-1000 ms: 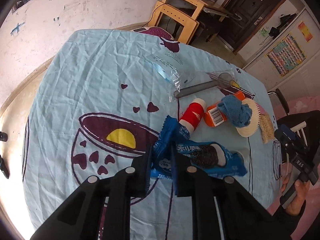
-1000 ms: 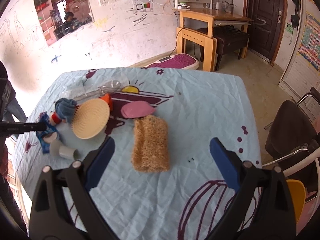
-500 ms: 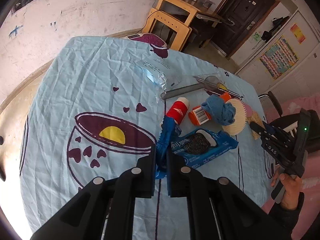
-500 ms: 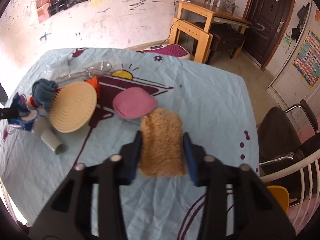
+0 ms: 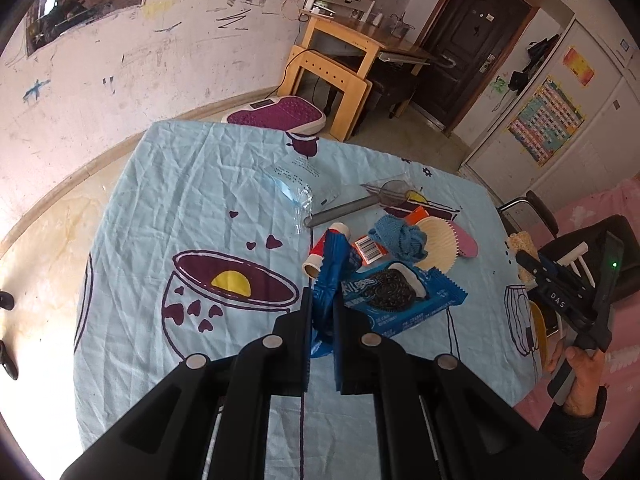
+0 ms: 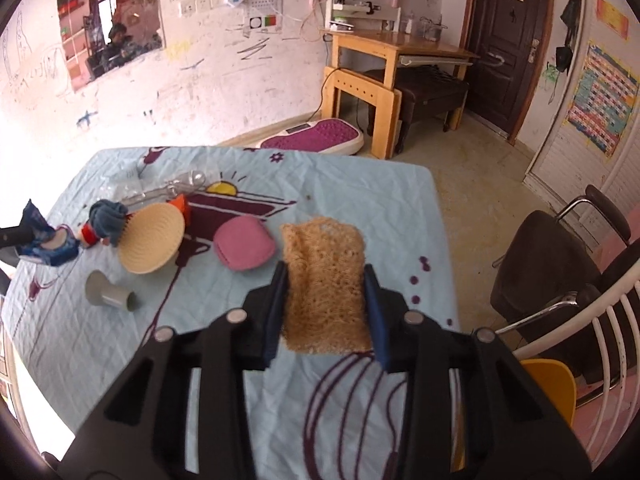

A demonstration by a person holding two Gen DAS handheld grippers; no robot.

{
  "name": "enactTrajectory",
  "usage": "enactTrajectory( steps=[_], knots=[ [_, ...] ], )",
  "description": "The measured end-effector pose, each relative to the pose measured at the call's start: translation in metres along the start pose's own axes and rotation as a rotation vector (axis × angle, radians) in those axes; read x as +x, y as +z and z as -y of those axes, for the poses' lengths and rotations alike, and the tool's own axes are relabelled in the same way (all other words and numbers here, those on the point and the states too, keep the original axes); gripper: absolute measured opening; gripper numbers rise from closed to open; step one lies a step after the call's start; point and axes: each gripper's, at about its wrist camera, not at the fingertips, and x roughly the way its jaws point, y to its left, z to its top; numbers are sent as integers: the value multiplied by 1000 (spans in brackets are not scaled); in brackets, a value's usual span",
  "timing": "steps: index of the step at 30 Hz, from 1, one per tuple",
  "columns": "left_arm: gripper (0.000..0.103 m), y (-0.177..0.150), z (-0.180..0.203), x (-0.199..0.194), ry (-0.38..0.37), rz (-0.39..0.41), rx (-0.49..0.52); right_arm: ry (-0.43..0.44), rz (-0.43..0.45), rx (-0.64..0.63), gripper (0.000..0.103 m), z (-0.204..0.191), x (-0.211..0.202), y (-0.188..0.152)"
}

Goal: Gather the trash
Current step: 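Grasp the tan loofah sponge with the right gripper while the left holds the Oreo packet, then carry the Oreo packet and loofah over the yellow bin and open both grippers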

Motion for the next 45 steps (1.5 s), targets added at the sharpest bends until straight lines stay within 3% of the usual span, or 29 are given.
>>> enactTrajectory(
  steps=[5, 10, 19, 26, 27, 30, 31, 38, 41, 45],
  knots=[
    [5, 1, 15, -21, 2, 36, 21, 2, 25, 38, 35, 22, -14, -6],
    [5, 2, 58, -33, -36, 61, 85, -22, 43, 93, 35, 58, -26, -24],
    [5, -6, 184, -2, -143, 18, 256, -104, 17, 261, 36, 162, -45, -90],
    [5, -35, 290, 49, -165, -47, 380, -158, -55, 369, 37, 235, -41, -151],
    [5, -40, 301, 53, -164, -52, 396, -159, -61, 379, 39, 243, -42, -158],
    [5, -58, 341, 71, -152, -75, 462, -157, -57, 412, 66, 262, -43, -175],
    [5, -60, 352, 75, -145, -78, 476, -157, -52, 426, 70, 269, -45, -180],
    [5, -91, 420, 111, -127, -113, 580, -186, 22, 548, 72, 317, -72, -210],
    [5, -103, 444, 131, -159, -134, 605, -200, 67, 625, 80, 341, -91, -228],
    [9, -119, 470, 162, -212, -185, 632, -116, 112, 695, 77, 362, -106, -248]
  ],
)
